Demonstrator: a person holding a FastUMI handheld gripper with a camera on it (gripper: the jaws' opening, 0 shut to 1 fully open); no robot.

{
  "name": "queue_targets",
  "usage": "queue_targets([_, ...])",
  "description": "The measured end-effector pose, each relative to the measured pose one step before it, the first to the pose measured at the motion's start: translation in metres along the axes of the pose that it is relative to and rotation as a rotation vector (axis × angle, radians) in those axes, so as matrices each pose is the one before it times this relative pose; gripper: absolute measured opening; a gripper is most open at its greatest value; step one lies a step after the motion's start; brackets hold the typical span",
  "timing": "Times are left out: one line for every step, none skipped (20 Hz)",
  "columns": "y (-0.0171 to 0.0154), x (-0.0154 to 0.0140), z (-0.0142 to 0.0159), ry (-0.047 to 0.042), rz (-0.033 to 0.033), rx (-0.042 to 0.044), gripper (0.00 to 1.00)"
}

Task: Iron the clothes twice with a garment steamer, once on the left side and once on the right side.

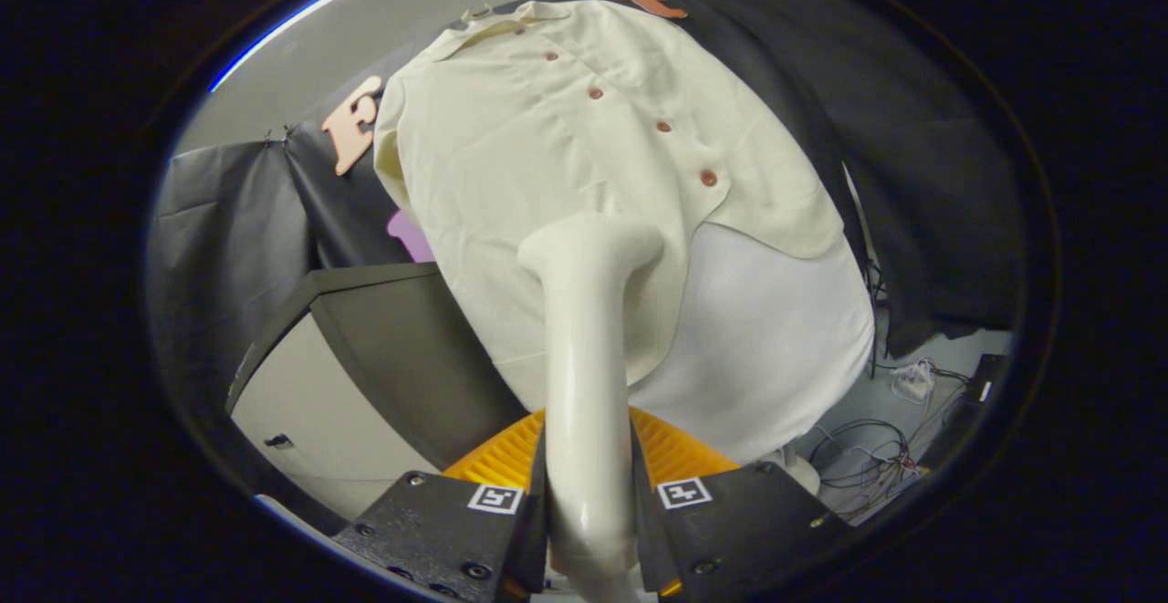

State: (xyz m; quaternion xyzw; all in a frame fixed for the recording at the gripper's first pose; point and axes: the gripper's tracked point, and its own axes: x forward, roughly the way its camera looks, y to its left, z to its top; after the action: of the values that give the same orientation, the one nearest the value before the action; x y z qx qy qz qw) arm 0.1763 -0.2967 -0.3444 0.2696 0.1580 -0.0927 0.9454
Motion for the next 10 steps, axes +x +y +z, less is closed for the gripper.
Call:
queue_targets([-0.00169,-0.00345,-0.00134,0.00627,0.00444,-0.01211,0.39])
queue_targets([-0.00218,-0.00458,-0.00071,0.00172,0.00079,-0.01683,0.39])
queue_targets([-0.00103,-0.00375,-0.00056,0.00526,0.00147,-0.01248,0.39])
queue_targets([-0.00027,-0.00575,-0.00011,0.0089,0.00751,-0.00757,0.39])
queue_targets([0.00064,-0.00537,0.00235,-0.00004,0.00925,-0.0075,0.39])
queue_targets([0.00129,-0.00536,0.00318,-0.00155,0.00976,-0.0093,0.39])
queue_targets([0.00204,-0.00487,0.00334,0.00167,0.00744,-0.01194,0.39])
queue_targets([0.0009,-0.00562,0.00535,-0.00366,0.00405,-0.01244,0.39])
queue_targets([0.00114,-0.00437,0.00866,-0.0086,0.00059,-0.01522,0.39])
queue_targets([-0.00011,-0.0047,0.00998,-0.01378,-0.00165,-0.01283,0.39])
